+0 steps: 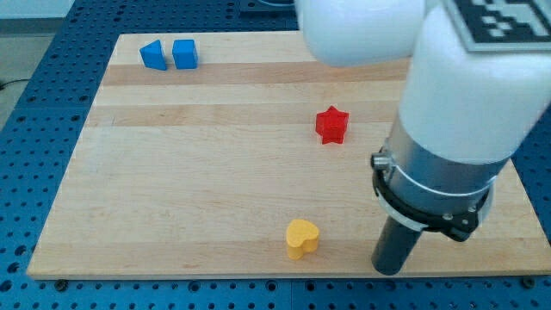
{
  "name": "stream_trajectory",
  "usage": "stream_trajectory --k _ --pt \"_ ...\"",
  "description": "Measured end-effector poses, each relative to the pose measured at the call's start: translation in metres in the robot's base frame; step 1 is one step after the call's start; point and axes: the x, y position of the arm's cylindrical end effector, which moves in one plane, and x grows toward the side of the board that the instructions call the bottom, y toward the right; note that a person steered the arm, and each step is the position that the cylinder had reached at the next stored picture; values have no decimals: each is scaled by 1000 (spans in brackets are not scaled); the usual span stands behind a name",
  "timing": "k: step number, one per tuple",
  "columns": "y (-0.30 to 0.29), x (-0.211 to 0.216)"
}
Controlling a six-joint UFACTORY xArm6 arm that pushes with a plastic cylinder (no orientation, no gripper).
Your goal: Push yellow heart to the bottom right of the yellow hexagon
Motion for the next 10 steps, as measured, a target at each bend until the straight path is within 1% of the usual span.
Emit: stream_trajectory --k 2,3,4,5,7,8,9,10 --pt "-121 -32" --pt "-145 -26" --pt "-188 -32" --pt "-197 -75" --pt "-201 -128" --pt "-192 -128" --pt "-181 -101" --pt "-181 -85"
